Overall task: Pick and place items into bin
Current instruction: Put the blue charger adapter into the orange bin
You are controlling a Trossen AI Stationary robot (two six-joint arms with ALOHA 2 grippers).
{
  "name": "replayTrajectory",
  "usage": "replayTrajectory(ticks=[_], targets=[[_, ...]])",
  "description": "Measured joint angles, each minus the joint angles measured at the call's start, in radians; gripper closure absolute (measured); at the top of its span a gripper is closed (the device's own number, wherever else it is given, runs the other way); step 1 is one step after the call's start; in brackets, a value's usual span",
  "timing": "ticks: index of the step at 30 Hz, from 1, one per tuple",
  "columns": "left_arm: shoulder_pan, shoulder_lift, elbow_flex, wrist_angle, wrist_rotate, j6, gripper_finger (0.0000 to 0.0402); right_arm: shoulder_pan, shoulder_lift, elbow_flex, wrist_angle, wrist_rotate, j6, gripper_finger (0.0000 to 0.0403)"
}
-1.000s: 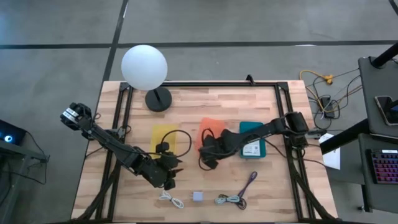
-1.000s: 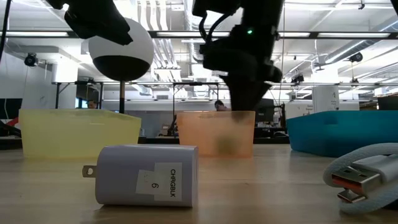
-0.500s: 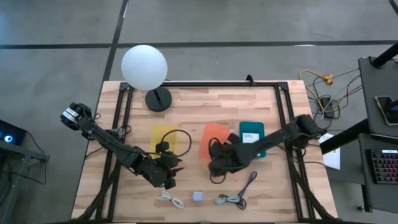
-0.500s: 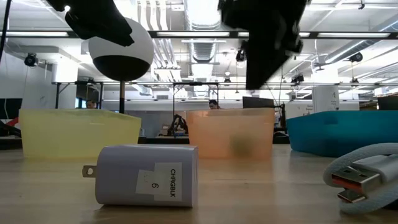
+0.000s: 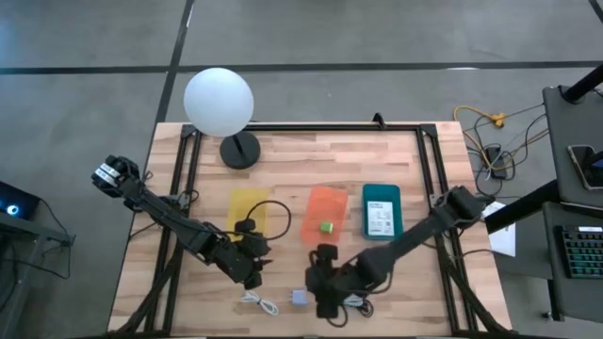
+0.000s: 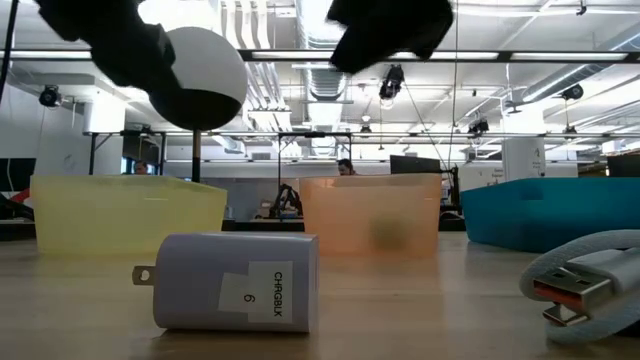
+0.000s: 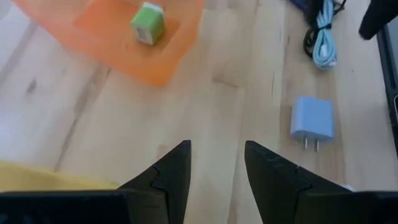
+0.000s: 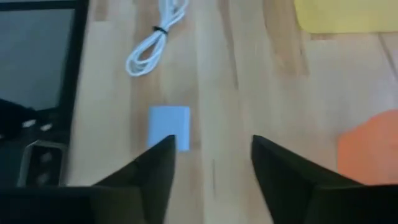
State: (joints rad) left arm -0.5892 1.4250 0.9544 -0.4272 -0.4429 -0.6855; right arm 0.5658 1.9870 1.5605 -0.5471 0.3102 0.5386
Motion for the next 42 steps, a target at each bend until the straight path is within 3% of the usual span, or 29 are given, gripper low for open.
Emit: replayTrajectory(ticks=[5,9,21,27,35,37,42], targets=[[-0.012,0.000,-0.011,0.000,0.047,-0.041,0.0267,-0.001,0.081,0.068,0.008,-0.061,-0.031,0.0129],[-0.036,-0.002,0.011,0.002,0.049,-0.041,0.0267,-0.001,0.157,0.121,0.007,-0.114,-0.041,0.0090],[-0.092,-0.003,0.014,0.000,0.049,-0.042,0.0267,-0.004,0.317,0.223,0.004,-0.125,-0.031,0.0072],[-0.105,-0.003,0.006,-0.001,0.049,-0.038,0.0267,-0.014,0.333,0.220,-0.012,-0.134,0.120,0.0094],[-0.119,-0.003,0.006,-0.001,0.049,-0.005,0.0267,-0.047,0.322,0.234,-0.050,-0.151,0.256,0.0220],[-0.119,-0.003,0.006,-0.001,0.049,-0.003,0.0267,-0.055,0.296,0.260,-0.111,-0.150,0.310,0.0228],[-0.119,-0.003,0.004,-0.006,0.048,0.015,0.0267,-0.074,0.174,0.376,-0.408,0.069,0.394,0.0228]])
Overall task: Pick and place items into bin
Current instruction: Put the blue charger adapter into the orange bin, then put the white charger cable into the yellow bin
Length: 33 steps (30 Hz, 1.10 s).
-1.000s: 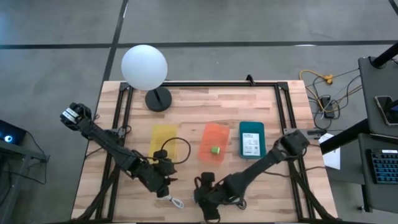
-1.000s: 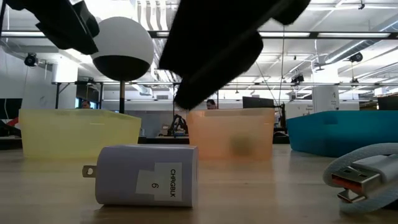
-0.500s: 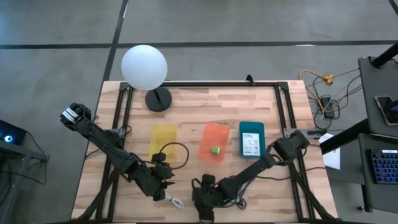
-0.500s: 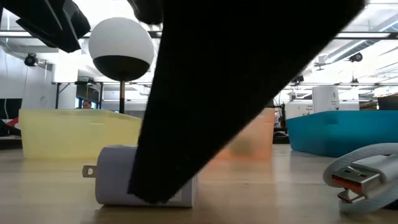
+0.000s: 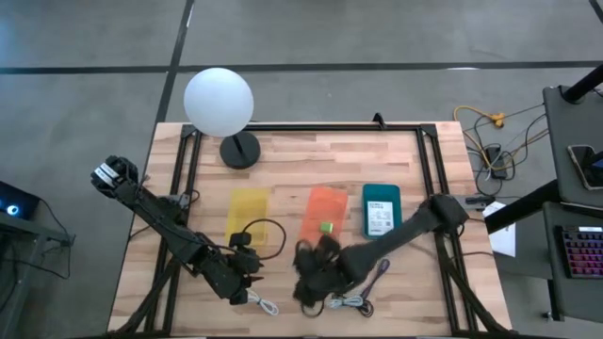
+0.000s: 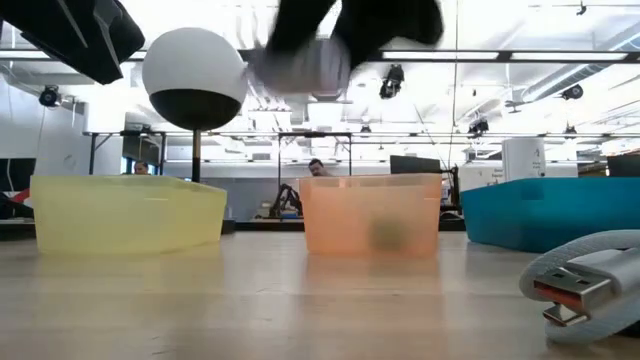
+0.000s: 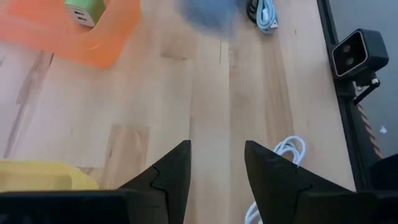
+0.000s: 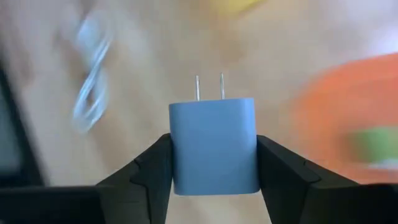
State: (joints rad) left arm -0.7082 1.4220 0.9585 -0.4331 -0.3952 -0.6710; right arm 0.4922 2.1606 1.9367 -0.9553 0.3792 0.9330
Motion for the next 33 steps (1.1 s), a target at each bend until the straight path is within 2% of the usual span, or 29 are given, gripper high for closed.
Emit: replayTrajectory(ticks=[3,6,9,13,17,19,22,24,27,31,33], targets=[[0.000,0.000,0.000,-0.001,-0.006,0.008,0.0267,-0.033,-0.072,0.069,-0.264,0.142,0.126,0.0228],[0.001,-0.001,0.000,0.002,-0.007,0.023,0.0267,-0.109,-0.125,0.054,-0.453,0.132,0.231,0.0226],[0.001,-0.001,0.000,0.004,-0.009,0.024,0.0267,-0.203,-0.144,-0.027,-0.405,0.086,0.165,0.0191],[0.001,-0.002,0.000,-0.005,-0.010,0.022,0.0267,-0.303,-0.145,-0.149,-0.257,-0.091,-0.037,0.0129],[-0.001,-0.012,0.000,-0.047,-0.010,-0.033,0.0267,-0.330,-0.153,-0.233,-0.275,-0.076,-0.059,0.0092],[-0.002,-0.018,0.000,-0.082,-0.010,-0.055,0.0267,-0.305,-0.186,-0.238,-0.251,-0.042,-0.073,0.0083],[-0.017,-0.042,-0.001,-0.155,0.001,-0.053,0.0267,-0.221,-0.241,-0.217,-0.163,-0.002,-0.198,0.0079],[-0.034,-0.066,-0.001,-0.184,0.051,-0.043,0.0267,-0.154,-0.250,-0.201,-0.131,0.017,-0.282,0.0079],[-0.092,-0.087,0.001,-0.151,0.183,0.050,0.0267,-0.057,-0.239,-0.196,-0.130,0.056,-0.338,0.0079],[-0.200,-0.066,0.018,-0.097,0.218,0.240,0.0267,0.064,-0.210,-0.208,-0.140,0.102,-0.364,0.0079],[-0.216,-0.029,0.037,-0.082,0.223,0.256,0.0267,0.113,-0.191,-0.213,-0.138,0.096,-0.346,0.0079]])
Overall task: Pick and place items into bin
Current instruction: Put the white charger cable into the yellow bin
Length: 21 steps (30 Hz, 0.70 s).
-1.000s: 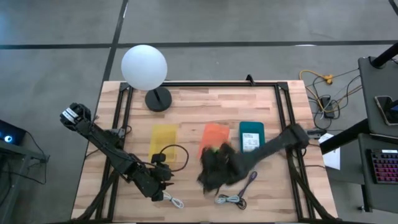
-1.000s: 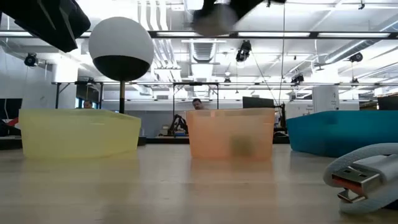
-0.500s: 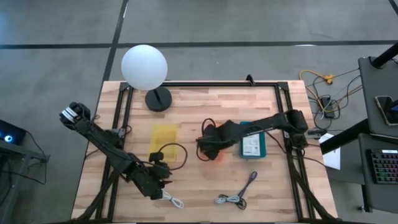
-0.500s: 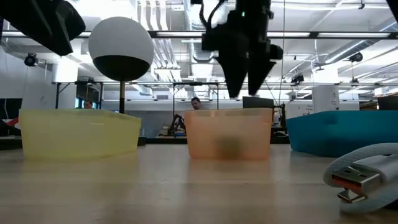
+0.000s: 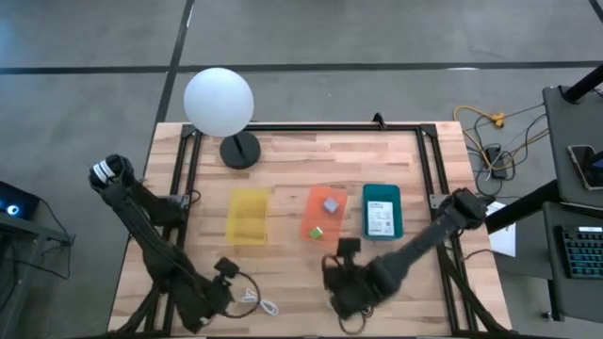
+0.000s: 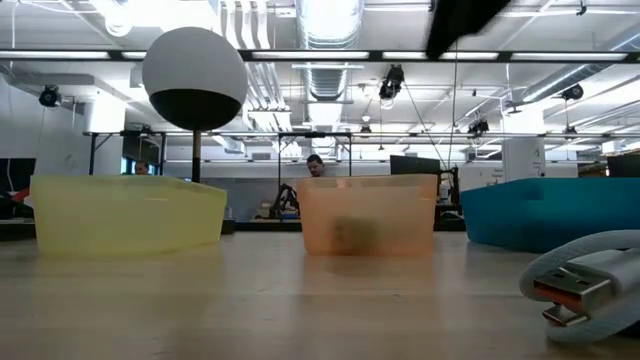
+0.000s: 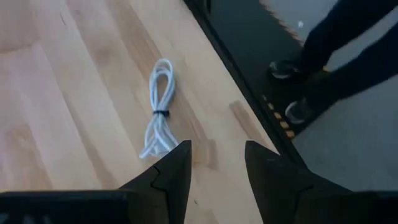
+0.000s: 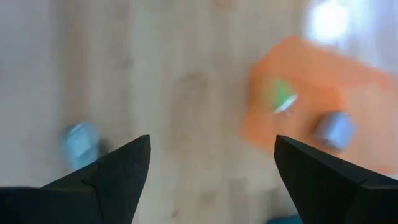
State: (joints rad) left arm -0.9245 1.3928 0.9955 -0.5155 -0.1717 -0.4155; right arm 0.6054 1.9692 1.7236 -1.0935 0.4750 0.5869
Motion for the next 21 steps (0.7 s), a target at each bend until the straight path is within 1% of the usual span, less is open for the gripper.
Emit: replayTrajectory(ticks=[3,7,9,12,16,21], targets=[[0.014,0.080,0.053,0.003,-0.007,-0.019,0.0267,0.043,0.007,-0.003,0.000,0.003,0.054,0.0079],[0.065,0.210,0.139,0.018,-0.011,0.085,0.0267,0.065,0.009,-0.002,-0.002,0.020,0.162,0.0079],[0.103,0.277,0.172,0.000,0.013,0.108,0.0267,0.070,0.006,-0.002,-0.002,0.024,0.209,0.0079],[0.152,0.358,0.210,-0.018,0.089,0.108,0.0267,0.070,0.004,-0.002,0.000,0.026,0.250,0.0078],[0.177,0.417,0.218,-0.028,0.107,0.109,0.0267,0.068,0.003,0.002,0.002,0.029,0.261,0.0078],[0.187,0.435,0.210,-0.027,0.112,0.109,0.0267,0.073,0.003,0.002,0.002,0.035,0.281,0.0078]])
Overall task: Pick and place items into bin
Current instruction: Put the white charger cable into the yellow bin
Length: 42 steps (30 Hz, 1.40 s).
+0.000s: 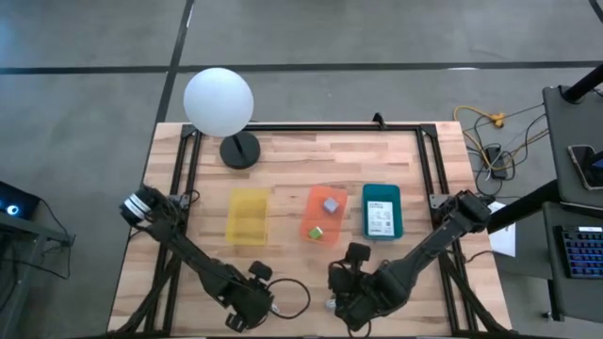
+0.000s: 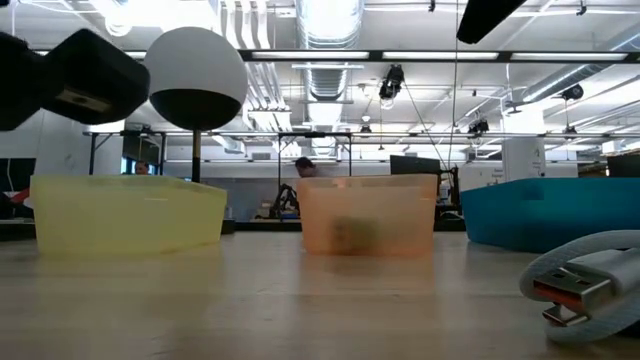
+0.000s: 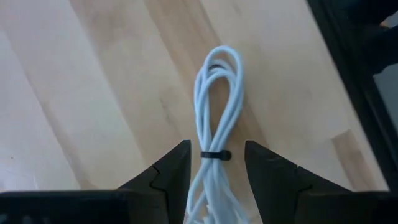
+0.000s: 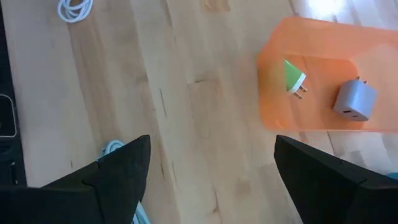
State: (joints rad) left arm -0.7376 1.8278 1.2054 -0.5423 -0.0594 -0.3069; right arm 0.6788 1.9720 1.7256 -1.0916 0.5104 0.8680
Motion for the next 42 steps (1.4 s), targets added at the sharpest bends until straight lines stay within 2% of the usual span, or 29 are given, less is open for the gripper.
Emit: replayTrajectory(ticks=[8,11,16,19,21,23,26,29,31,33,36,39,42], targets=[[0.000,0.031,-0.029,0.001,-0.024,0.000,0.0286,-0.001,0.000,0.000,0.002,0.018,0.019,0.0078],[0.001,0.036,-0.033,-0.001,-0.026,0.000,0.0315,0.000,0.000,0.000,0.001,0.017,0.027,0.0079],[0.011,0.036,-0.020,-0.025,-0.020,-0.010,0.0385,-0.001,0.000,0.000,-0.002,0.024,0.043,0.0079],[0.013,0.006,0.005,-0.133,-0.042,-0.061,0.0390,-0.003,0.000,0.000,-0.002,0.047,0.059,0.0079],[0.012,-0.045,0.025,-0.202,-0.085,-0.144,0.0393,-0.003,0.000,-0.001,-0.003,0.060,0.088,0.0080],[0.017,-0.116,0.033,-0.291,-0.114,-0.293,0.0396,-0.005,0.000,-0.001,-0.005,0.081,0.125,0.0083],[0.033,-0.242,0.015,-0.375,-0.170,-0.653,0.0397,-0.011,0.000,-0.001,-0.019,0.122,0.210,0.0088],[0.034,-0.390,-0.025,-0.409,-0.326,-1.031,0.0398,-0.023,0.000,-0.001,-0.055,0.151,0.332,0.0092],[0.036,-0.487,-0.074,-0.416,-0.418,-1.180,0.0399,-0.032,0.000,-0.001,-0.078,0.152,0.395,0.0095],[0.055,-0.572,-0.134,-0.429,-0.500,-1.285,0.0399,-0.041,0.000,-0.001,-0.094,0.154,0.438,0.0098],[0.125,-0.686,-0.247,-0.442,-0.554,-1.410,0.0399,-0.055,0.000,-0.001,-0.099,0.155,0.455,0.0101],[0.203,-0.768,-0.369,-0.369,-0.550,-1.456,0.0394,-0.066,0.000,-0.001,-0.102,0.156,0.458,0.0103],[0.261,-0.813,-0.460,-0.257,-0.521,-1.423,0.0366,-0.071,0.000,-0.001,-0.102,0.155,0.435,0.0104]])
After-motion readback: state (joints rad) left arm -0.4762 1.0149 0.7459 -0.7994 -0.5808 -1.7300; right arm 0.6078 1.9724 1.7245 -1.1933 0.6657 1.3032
